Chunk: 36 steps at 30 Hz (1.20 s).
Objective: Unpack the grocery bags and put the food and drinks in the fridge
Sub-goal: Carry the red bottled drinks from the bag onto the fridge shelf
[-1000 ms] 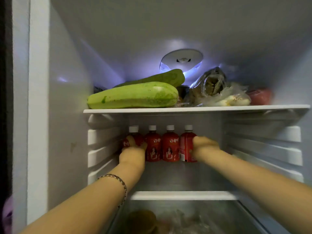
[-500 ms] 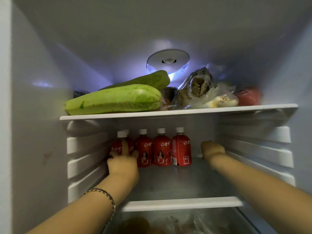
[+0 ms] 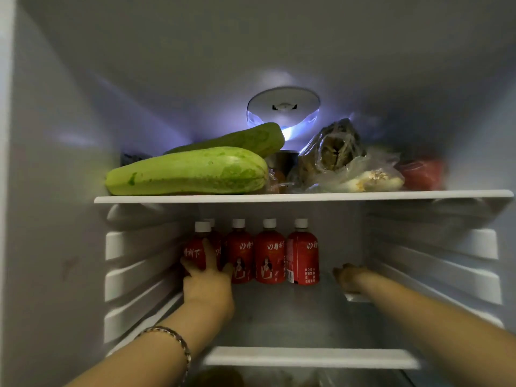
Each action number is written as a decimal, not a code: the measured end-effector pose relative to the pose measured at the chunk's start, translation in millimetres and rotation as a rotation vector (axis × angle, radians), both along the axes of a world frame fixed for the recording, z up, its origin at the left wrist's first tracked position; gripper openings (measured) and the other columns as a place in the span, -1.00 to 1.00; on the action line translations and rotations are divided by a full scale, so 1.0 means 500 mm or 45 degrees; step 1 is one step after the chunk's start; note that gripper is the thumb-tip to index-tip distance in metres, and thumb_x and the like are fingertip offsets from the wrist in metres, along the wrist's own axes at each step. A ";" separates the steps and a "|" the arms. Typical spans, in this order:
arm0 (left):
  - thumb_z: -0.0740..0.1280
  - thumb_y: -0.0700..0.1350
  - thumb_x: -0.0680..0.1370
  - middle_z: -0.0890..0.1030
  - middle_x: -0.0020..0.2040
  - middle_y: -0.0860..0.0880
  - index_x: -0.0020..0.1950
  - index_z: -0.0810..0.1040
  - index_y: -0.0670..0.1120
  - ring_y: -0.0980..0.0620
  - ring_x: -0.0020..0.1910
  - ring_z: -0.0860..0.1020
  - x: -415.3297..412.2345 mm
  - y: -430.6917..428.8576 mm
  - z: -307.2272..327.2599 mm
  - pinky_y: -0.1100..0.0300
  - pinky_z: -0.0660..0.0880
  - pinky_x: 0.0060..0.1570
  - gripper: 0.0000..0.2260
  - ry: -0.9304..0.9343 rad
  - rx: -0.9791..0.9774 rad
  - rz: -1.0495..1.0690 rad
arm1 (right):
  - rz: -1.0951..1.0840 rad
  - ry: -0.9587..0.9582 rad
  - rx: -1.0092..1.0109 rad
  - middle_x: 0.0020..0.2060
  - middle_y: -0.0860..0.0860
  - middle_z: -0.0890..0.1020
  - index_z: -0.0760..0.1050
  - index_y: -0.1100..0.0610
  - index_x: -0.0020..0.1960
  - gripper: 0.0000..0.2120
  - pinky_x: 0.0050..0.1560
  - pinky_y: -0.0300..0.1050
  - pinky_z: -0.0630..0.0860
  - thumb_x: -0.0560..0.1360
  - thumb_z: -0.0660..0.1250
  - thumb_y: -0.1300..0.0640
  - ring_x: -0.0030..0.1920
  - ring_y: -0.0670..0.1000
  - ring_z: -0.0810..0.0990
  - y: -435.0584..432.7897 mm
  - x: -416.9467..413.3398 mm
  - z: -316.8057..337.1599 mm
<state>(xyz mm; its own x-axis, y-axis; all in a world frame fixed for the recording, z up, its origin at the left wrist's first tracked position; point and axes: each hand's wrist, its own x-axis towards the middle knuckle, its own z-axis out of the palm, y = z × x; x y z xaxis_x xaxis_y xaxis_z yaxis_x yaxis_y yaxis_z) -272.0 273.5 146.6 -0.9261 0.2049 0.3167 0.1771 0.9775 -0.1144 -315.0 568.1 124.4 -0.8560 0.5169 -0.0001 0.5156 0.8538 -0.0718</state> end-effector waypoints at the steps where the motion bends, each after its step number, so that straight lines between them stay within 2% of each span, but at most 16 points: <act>1: 0.23 -0.02 0.59 -0.34 0.51 -0.19 0.54 0.01 0.13 -0.45 0.45 -0.08 0.002 0.000 0.001 -0.10 0.26 0.38 -0.41 -0.017 0.016 0.001 | -0.002 0.001 -0.003 0.53 0.09 0.08 0.02 0.03 0.55 -0.38 0.49 0.15 0.09 0.57 -0.14 -0.22 0.51 0.19 0.10 -0.019 0.016 0.009; 3: 0.23 -0.01 0.58 -0.31 0.52 -0.18 0.53 0.05 0.13 -0.42 0.46 -0.07 0.013 -0.006 0.007 -0.12 0.20 0.41 -0.43 -0.046 0.045 -0.005 | -0.019 0.108 -0.062 0.52 0.10 0.14 0.07 0.10 0.53 -0.41 0.48 0.04 0.13 0.60 -0.11 -0.19 0.50 0.16 0.17 -0.073 0.062 0.034; 5: 0.23 0.01 0.58 -0.23 0.54 -0.17 0.53 0.07 0.11 -0.37 0.48 -0.03 0.033 -0.011 0.016 -0.12 0.14 0.42 -0.44 -0.043 0.054 -0.030 | 0.066 0.225 -0.094 0.44 0.14 0.32 0.24 0.17 0.47 -0.47 0.39 -0.07 0.29 0.63 -0.04 -0.12 0.41 0.13 0.35 -0.134 0.116 0.071; 8: 0.21 0.01 0.58 0.04 0.52 -0.15 0.49 0.19 0.02 -0.26 0.45 0.12 0.082 -0.011 0.029 -0.10 0.16 0.38 -0.51 -0.004 0.068 -0.116 | 0.269 0.351 -0.134 0.34 0.20 0.45 0.38 0.26 0.36 -0.50 0.25 -0.12 0.36 0.64 0.00 -0.08 0.32 0.15 0.44 -0.213 0.201 0.116; 11: 0.19 -0.02 0.58 0.33 0.35 -0.14 0.33 0.39 -0.08 -0.18 0.32 0.31 0.139 -0.008 0.037 -0.03 0.30 0.24 -0.66 0.053 0.157 -0.263 | 0.422 0.397 -0.195 0.15 0.23 0.60 0.55 0.32 0.14 -0.49 0.14 -0.10 0.43 0.63 0.04 -0.08 0.17 0.18 0.54 -0.268 0.293 0.129; 13: 0.19 -0.07 0.57 0.45 0.23 -0.15 0.19 0.47 -0.13 -0.16 0.20 0.43 0.190 -0.013 0.032 0.03 0.39 0.08 -0.75 0.047 0.246 -0.402 | 0.444 0.401 -0.189 0.01 0.19 0.67 0.60 0.26 -0.10 -0.56 0.08 -0.09 0.47 0.62 0.12 -0.05 0.05 0.15 0.61 -0.297 0.372 0.118; 15: 0.19 -0.09 0.57 0.52 0.12 -0.13 0.08 0.47 -0.13 -0.15 0.07 0.50 0.248 -0.022 0.013 0.09 0.39 -0.09 -0.83 0.003 0.312 -0.538 | 0.406 0.396 -0.174 -0.07 0.14 0.70 0.53 0.11 -0.30 -0.64 0.04 -0.15 0.49 0.60 0.18 0.00 -0.10 0.06 0.64 -0.317 0.453 0.091; 16: 0.18 -0.09 0.57 0.53 0.10 -0.12 0.06 0.46 -0.12 -0.14 0.04 0.52 0.275 -0.026 0.001 0.10 0.38 -0.13 -0.85 -0.020 0.316 -0.594 | 0.374 0.404 -0.185 -0.09 0.12 0.71 0.50 0.08 -0.33 -0.66 -0.03 -0.22 0.49 0.59 0.20 0.02 -0.22 -0.01 0.61 -0.329 0.490 0.077; 18: 0.18 -0.08 0.57 0.55 0.12 -0.12 0.10 0.48 -0.11 -0.14 0.07 0.53 0.334 -0.029 -0.031 0.11 0.39 -0.10 -0.82 -0.087 0.260 -0.716 | 0.294 0.425 -0.246 -0.08 0.13 0.71 0.48 0.09 -0.31 -0.69 -0.21 -0.39 0.43 0.58 0.20 0.07 -0.37 -0.12 0.53 -0.348 0.573 0.042; 19: 0.19 -0.06 0.57 0.55 0.14 -0.12 0.12 0.49 -0.11 -0.14 0.10 0.53 0.363 -0.026 -0.048 0.11 0.40 -0.08 -0.80 -0.120 0.220 -0.778 | 0.263 0.410 -0.274 -0.07 0.14 0.70 0.47 0.09 -0.32 -0.69 -0.24 -0.40 0.41 0.58 0.20 0.09 -0.39 -0.14 0.51 -0.355 0.611 0.024; 21: 0.19 -0.05 0.58 0.54 0.19 -0.13 0.16 0.49 -0.12 -0.14 0.15 0.52 0.432 -0.020 -0.086 0.11 0.41 -0.04 -0.77 -0.193 0.147 -0.902 | 0.160 0.343 -0.313 -0.07 0.15 0.70 0.46 0.09 -0.32 -0.70 -0.18 -0.30 0.48 0.58 0.21 0.09 -0.38 -0.11 0.53 -0.370 0.695 -0.016; 23: 0.20 -0.04 0.58 0.53 0.21 -0.13 0.18 0.49 -0.12 -0.15 0.17 0.51 0.518 -0.009 -0.120 0.10 0.42 0.00 -0.75 -0.286 0.073 -1.030 | 0.009 0.323 -0.366 -0.12 0.12 0.70 0.50 0.13 -0.21 -0.77 -0.04 -0.18 0.52 0.58 0.22 0.09 -0.32 -0.06 0.56 -0.386 0.797 -0.053; 26: 0.18 -0.04 0.59 0.52 0.21 -0.12 0.18 0.46 -0.11 -0.15 0.17 0.51 0.643 0.018 -0.167 0.11 0.40 -0.02 -0.76 -0.365 -0.062 -1.192 | -0.191 0.307 -0.363 -0.27 0.04 0.65 0.53 0.11 -0.19 -0.78 -0.04 -0.16 0.50 0.56 0.23 0.06 -0.29 -0.04 0.57 -0.402 0.945 -0.099; 29: 0.20 -0.03 0.56 0.55 0.17 -0.11 0.15 0.49 -0.09 -0.14 0.13 0.53 0.790 0.041 -0.213 0.11 0.41 -0.04 -0.77 -0.432 -0.136 -1.407 | -0.381 0.266 -0.353 -0.22 0.06 0.66 0.61 0.18 -0.19 -0.74 -0.10 -0.23 0.52 0.54 0.23 0.08 -0.27 -0.05 0.55 -0.414 1.117 -0.150; 31: 0.21 -0.02 0.55 0.55 0.16 -0.11 0.14 0.50 -0.10 -0.14 0.13 0.53 0.931 0.060 -0.256 0.10 0.43 -0.02 -0.75 -0.507 -0.183 -1.595 | -0.550 0.232 -0.370 -0.15 0.11 0.68 0.62 0.18 -0.17 -0.75 -0.16 -0.22 0.46 0.53 0.23 0.08 -0.22 -0.04 0.53 -0.425 1.277 -0.195; 36: 0.16 -0.03 0.59 0.54 0.16 -0.12 0.16 0.47 -0.13 -0.14 0.11 0.52 1.253 0.077 -0.355 0.07 0.45 -0.03 -0.75 -0.605 -0.373 -1.948 | -0.973 0.265 -0.645 -0.10 0.13 0.67 0.55 0.22 0.04 -0.78 -0.34 -0.29 0.45 0.59 0.20 0.11 -0.36 -0.12 0.54 -0.483 1.629 -0.307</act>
